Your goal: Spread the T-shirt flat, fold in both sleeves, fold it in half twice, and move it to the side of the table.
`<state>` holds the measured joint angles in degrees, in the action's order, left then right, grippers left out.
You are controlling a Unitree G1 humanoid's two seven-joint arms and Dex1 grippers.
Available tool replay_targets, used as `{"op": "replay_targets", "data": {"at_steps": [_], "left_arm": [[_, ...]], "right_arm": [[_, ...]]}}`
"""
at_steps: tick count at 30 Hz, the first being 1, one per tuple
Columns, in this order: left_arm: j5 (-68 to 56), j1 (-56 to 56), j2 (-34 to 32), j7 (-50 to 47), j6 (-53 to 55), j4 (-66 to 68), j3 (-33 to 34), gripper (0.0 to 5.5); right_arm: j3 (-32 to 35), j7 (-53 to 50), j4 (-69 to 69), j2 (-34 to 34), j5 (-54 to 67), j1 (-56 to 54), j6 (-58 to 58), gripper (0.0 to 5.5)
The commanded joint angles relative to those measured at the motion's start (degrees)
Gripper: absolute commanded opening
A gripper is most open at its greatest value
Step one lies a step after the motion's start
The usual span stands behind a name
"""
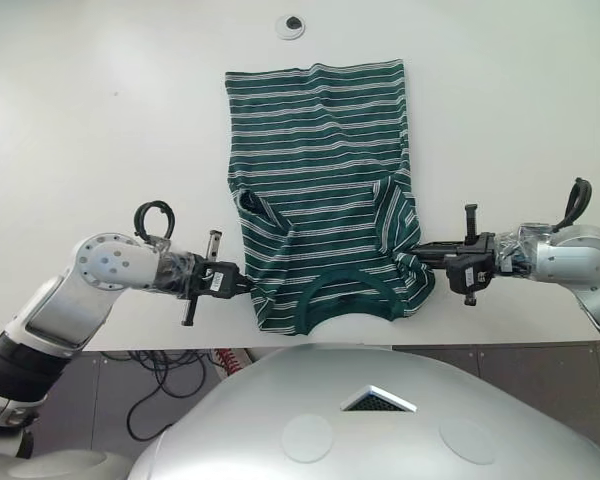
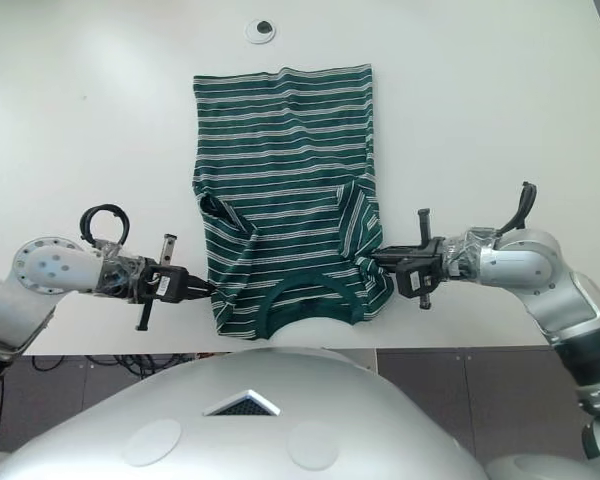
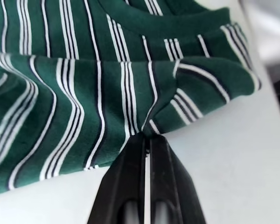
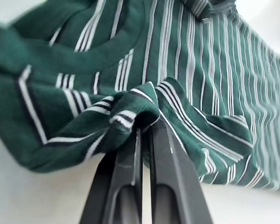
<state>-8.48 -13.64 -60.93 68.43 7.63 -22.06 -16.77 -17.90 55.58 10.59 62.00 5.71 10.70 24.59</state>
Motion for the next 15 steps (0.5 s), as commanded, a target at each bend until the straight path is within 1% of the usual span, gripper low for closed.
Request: {"op": "replay_targets", "data": {"at_steps": [1,3,7,10,15], "left_arm": [[-4.36,-1.75,-0.8,0.54,6.14,-0.29,3.15,0.04],[-6.04,-0.88,0.55,-0.36,8.01,-0.58,4.39,0.04],[-11.83,4.38,4.56,-2.82,12.86,2.07,9.44,0.04],[-16.01,14.43,9.99,-6.21,16.34,9.25,13.58,0.04],[-19.42,31.35,18.99,-11.02,21.98,21.66,15.5,0.04]], "right_arm": [[3.03,3.68,4.92,3.61,5.16,4.6,-7.89,0.0],[4.66,4.06,5.86,2.84,7.43,5.18,-11.79,0.0],[8.93,-0.52,6.53,-3.88,20.35,-1.28,-31.32,0.0],[10.53,-3.66,4.02,-10.47,27.74,-9.29,-42.75,0.0],[12.35,-7.61,-7.33,-20.99,31.67,-24.18,-53.7,0.0]]}}
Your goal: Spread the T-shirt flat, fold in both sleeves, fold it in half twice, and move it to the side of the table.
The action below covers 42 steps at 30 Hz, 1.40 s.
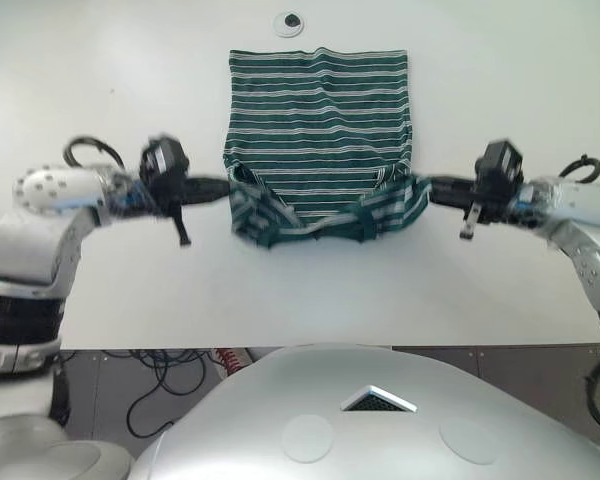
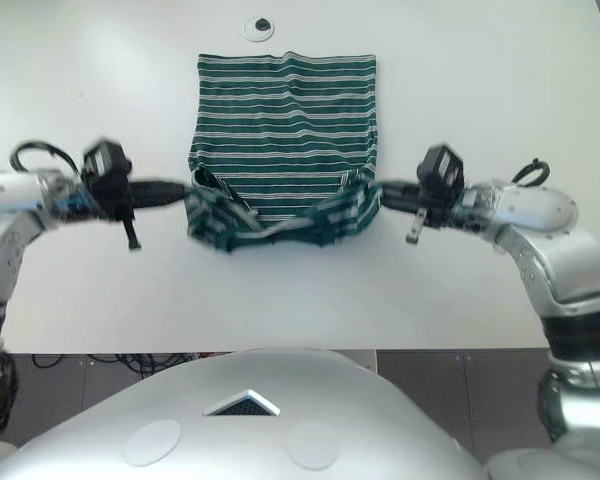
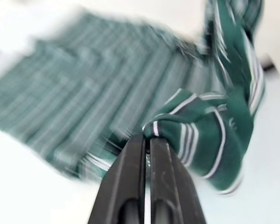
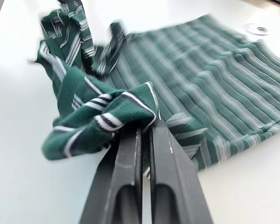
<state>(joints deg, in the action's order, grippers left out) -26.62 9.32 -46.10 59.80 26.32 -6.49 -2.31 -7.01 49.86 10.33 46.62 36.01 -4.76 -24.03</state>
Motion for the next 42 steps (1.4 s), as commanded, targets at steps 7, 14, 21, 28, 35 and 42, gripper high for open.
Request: {"op": "replay_targets", "data": {"at_steps": [7,14,21,28,35,42], "left_arm": [[6.0,25.71,12.9,-8.85,2.88,29.05,-1.69,0.04],[13.02,36.15,20.55,-16.71,-3.19,56.13,-0.63,0.28],[15.39,41.24,24.78,-32.57,-10.42,73.33,5.01,1.3],[12.97,40.26,23.93,-38.31,-20.4,72.46,12.25,1.3],[17.29,22.22,25.49,-14.4,-18.9,38.94,-3.85,0.24],[31.26,18.66,22.43,-13.18,-15.12,37.94,-16.3,0.02]], "right_arm": [[4.14,-5.42,-33.14,-15.91,-4.0,-26.04,-5.35,0.0],[3.16,-7.02,-61.0,-24.62,-14.7,-38.7,1.69,0.27],[15.03,-25.38,-80.09,-29.6,-14.32,-47.68,9.48,1.16],[12.17,-26.61,-80.24,-28.94,-24.34,-46.4,20.19,1.16],[-0.19,-14.15,-72.44,-28.25,-38.07,-38.29,35.4,0.03],[-7.4,-13.36,-72.81,-28.47,-47.7,-34.84,36.27,0.0]]}}
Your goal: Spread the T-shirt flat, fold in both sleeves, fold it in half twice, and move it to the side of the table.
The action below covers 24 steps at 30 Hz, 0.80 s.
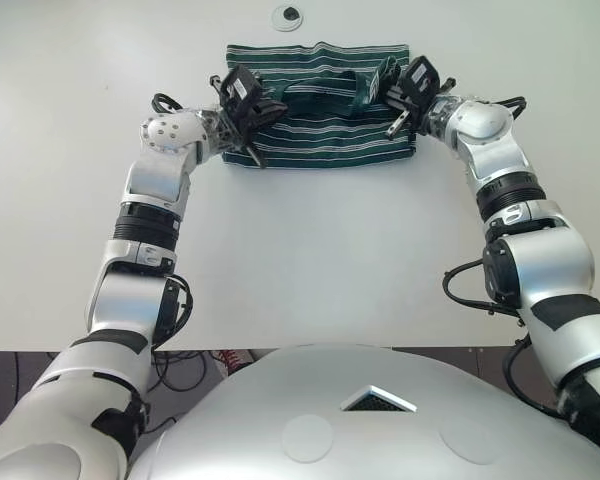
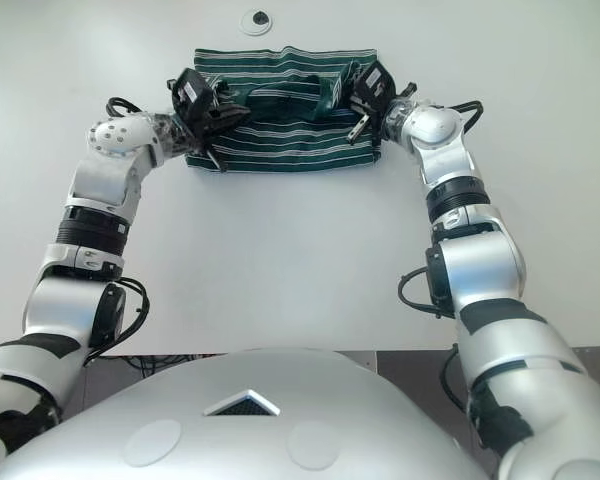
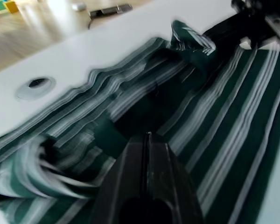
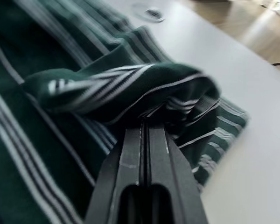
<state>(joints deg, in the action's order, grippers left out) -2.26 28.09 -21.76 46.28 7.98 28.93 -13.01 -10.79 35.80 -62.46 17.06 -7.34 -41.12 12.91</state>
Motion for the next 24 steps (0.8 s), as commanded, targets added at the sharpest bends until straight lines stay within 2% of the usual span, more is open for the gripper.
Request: {"op": "replay_targets", "data": {"at_steps": [1,4,6,9,11,14,16,19,24], "left_arm": [[8.63,-0.1,-2.49,1.36,4.26,3.47,-7.3,0.02],[9.63,-3.12,-6.5,7.95,6.29,-0.32,-10.36,0.02],[9.24,-8.06,-11.98,12.84,6.3,-7.57,-11.4,0.02],[8.09,-16.84,-20.06,15.75,5.21,-18.48,-9.65,0.02],[7.59,-19.75,-22.1,13.74,4.65,-22.0,-7.14,0.02],[-0.39,-19.86,-18.14,9.53,9.2,-28.37,0.98,0.02],[-5.58,-20.43,-15.73,8.65,13.05,-33.79,3.59,0.02],[-7.69,-21.34,-14.04,8.45,16.56,-38.13,2.08,0.02],[-5.6,-19.67,-12.15,8.09,18.72,-39.06,-4.33,0.02]], "right_arm": [[-5.29,2.01,0.35,1.35,-5.9,2.25,-0.8,0.0],[-9.81,11.35,6.87,4.44,-7.55,7.0,-0.76,0.0],[-11.61,20.94,19.18,9.11,-5.02,13.86,-3.9,0.0],[-10.46,29.53,44.23,15.73,3.82,26.68,-16.27,0.0],[-7.51,27.67,54.82,15.98,9.1,31.93,-23.99,0.0],[-0.43,18.29,63.57,11.01,15.56,34.37,-31.87,0.0],[1.63,15.69,70.52,8.66,20.31,35.59,-37.88,0.0],[-0.66,13.98,74.76,6.97,22.67,37.18,-42.99,0.0],[-5.9,9.43,65.53,3.1,18.89,34.45,-41.37,0.0]]}}
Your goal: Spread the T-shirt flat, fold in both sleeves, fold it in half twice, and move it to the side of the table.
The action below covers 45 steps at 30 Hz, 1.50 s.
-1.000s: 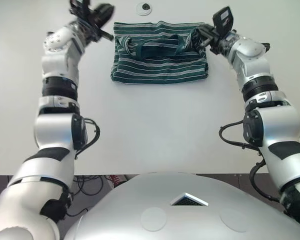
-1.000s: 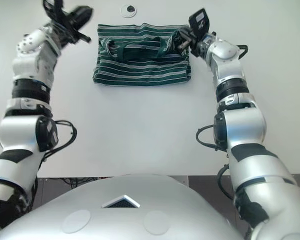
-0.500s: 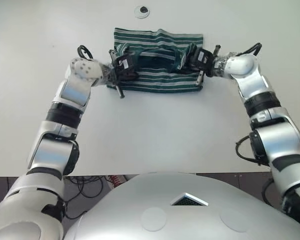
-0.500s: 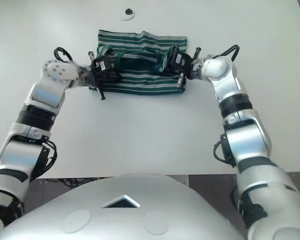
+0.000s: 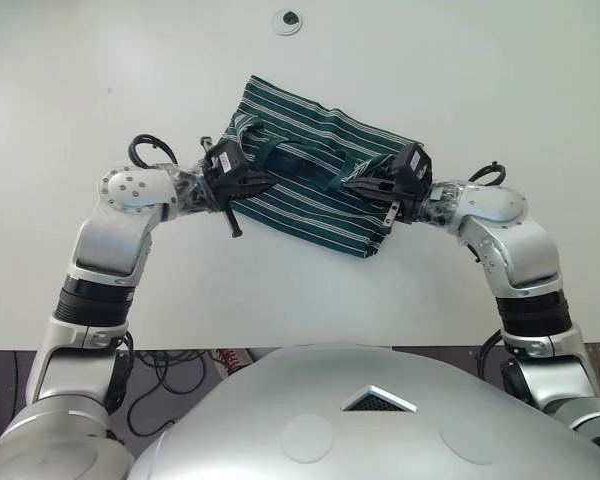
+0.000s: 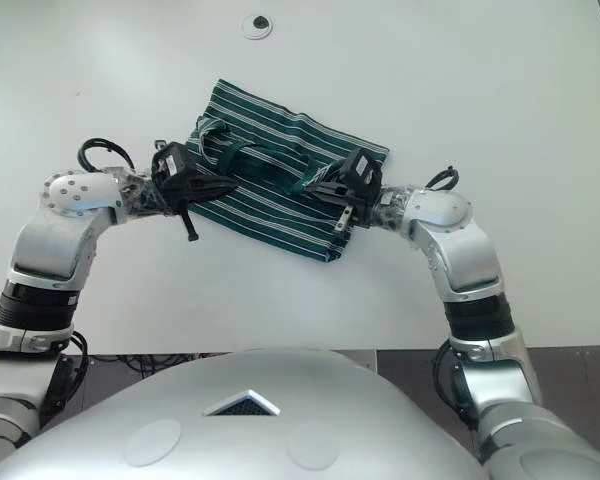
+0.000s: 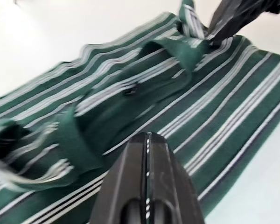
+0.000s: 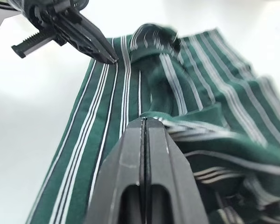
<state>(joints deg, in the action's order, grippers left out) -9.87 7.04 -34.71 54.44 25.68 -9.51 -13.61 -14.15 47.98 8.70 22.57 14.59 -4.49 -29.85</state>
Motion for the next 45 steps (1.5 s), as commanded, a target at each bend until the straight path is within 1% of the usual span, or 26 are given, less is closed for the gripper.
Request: {"op": "replay_targets", "data": {"at_steps": [1,4,9,12,15,17,21,23,26,30,33,35,37,39,41,42,43,45], "left_arm": [[2.73,1.56,0.91,-0.14,1.0,-0.15,-4.88,0.02],[6.05,1.86,0.61,-0.18,0.28,2.54,-8.6,0.02],[10.72,-0.59,-1.98,0.36,-1.42,5.32,-13.19,0.02],[11.12,-1.36,-2.23,0.08,-2.04,5.82,-13.83,0.02],[10.83,-0.99,-1.72,-0.24,-2.23,5.95,-13.82,0.02],[10.65,-0.82,-1.44,-0.66,-2.25,6.02,-13.65,0.02],[10.39,-0.97,-1.58,-1.43,-2.33,6.12,-12.76,0.02],[10.17,-1.0,-1.77,-1.62,-2.36,6.22,-12.28,0.02],[10.27,-0.96,-2.04,-2.22,-2.41,6.76,-11.45,0.02],[12.5,1.87,-4.84,-1.05,-6.11,10.87,-10.79,0.02],[14.89,6.29,-6.43,0.49,-10.03,15.76,-11.66,0.02],[16.29,9.8,-6.74,1.47,-12.52,19.15,-12.18,0.02],[17.32,13.81,-5.59,2.04,-14.38,22.54,-12.53,0.02],[17.6,16.08,-4.32,2.87,-15.32,24.06,-12.82,0.02],[15.68,15.84,-3.91,3.59,-15.53,23.03,-11.22,0.02],[13.97,15.68,-3.56,3.45,-15.11,22.26,-9.42,0.21],[10.86,15.28,-3.52,3.57,-13.63,19.95,-6.29,0.29],[7.3,13.83,-5.43,3.41,-12.25,14.54,-0.99,0.64]], "right_arm": [[-3.21,-3.72,-7.86,-3.2,-4.26,-3.12,2.63,0.0],[-4.05,-6.37,-12.33,-5.35,-6.36,-5.24,5.51,0.0],[-0.01,-9.09,-19.56,-10.02,-3.98,-11.13,5.94,0.0],[3.53,-11.71,-30.67,-11.1,-4.52,-17.6,7.38,0.0],[5.76,-15.29,-42.72,-10.27,-6.89,-23.31,11.9,0.0],[5.69,-15.42,-47.44,-9.82,-8.28,-25.02,14.07,0.0],[3.39,-12.81,-50.6,-8.88,-11.1,-24.67,16.04,0.0],[2.09,-11.05,-49.29,-7.6,-12.42,-23.52,16.74,0.0],[-1.24,-5.07,-43.32,-3.74,-14.31,-21.25,15.83,0.0],[-9.84,7.31,-25.48,7.08,-17.34,-13.77,7.7,0.0],[-13.36,12.99,-13.4,12.58,-16.37,-9.21,2.51,0.0],[-14.48,14.52,-7.37,14.11,-15.14,-7.55,-0.41,0.0],[-13.62,11.8,-5.39,11.45,-14.15,-7.84,-3.24,0.0],[-12.14,7.29,-6.38,8.19,-14.54,-9.0,-3.9,0.0],[-8.39,4.4,-5.34,5.75,-11.73,-10.13,-5.67,0.0],[-6.41,3.83,-3.96,4.99,-9.89,-10.62,-7.69,0.21],[-3.74,3.97,-0.76,4.56,-6.81,-11.35,-10.9,0.32],[0.55,5.32,7.08,6.1,-1.64,-12.09,-15.33,0.7]]}}
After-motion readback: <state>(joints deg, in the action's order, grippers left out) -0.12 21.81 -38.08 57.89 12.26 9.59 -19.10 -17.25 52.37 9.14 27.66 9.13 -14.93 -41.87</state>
